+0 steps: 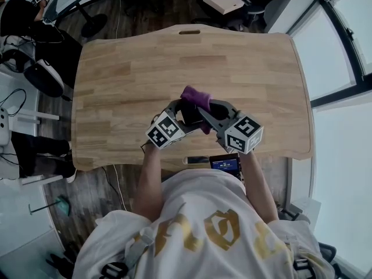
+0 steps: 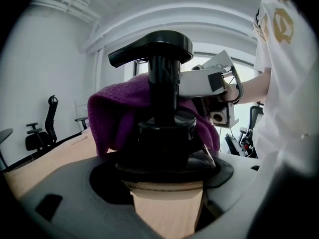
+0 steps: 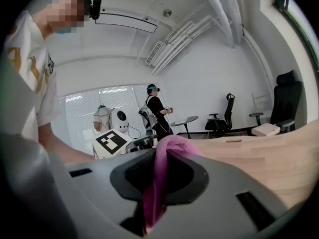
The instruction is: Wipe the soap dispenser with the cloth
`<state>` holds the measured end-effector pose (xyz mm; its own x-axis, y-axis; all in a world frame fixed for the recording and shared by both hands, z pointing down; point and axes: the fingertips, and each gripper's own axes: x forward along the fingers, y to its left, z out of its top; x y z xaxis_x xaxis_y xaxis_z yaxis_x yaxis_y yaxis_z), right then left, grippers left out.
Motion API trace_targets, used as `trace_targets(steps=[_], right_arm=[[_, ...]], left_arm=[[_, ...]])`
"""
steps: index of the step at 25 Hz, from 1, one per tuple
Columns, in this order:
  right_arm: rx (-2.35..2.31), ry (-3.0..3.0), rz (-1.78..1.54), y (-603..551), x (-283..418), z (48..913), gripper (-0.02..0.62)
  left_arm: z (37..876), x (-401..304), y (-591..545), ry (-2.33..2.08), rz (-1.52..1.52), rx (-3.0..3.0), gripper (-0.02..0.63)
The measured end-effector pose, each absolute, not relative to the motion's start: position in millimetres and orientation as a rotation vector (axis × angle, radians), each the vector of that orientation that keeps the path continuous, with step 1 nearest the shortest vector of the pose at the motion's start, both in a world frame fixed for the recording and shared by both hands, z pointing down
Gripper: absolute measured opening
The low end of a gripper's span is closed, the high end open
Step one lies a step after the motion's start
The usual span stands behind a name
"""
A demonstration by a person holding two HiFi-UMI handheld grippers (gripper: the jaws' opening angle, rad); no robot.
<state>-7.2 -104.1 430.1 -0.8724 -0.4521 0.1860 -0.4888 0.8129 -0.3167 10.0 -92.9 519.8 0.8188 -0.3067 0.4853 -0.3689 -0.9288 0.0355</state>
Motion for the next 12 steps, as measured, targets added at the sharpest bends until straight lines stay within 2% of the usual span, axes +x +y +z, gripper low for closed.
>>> trace_targets(steps=[12], right_arm=[[0.505, -2.903, 0.564, -77.4, -25.5, 433.6, 0.049]], left_arm=[[528.1, -3.0, -102.0, -0.595, 0.757, 2.810, 0.351]])
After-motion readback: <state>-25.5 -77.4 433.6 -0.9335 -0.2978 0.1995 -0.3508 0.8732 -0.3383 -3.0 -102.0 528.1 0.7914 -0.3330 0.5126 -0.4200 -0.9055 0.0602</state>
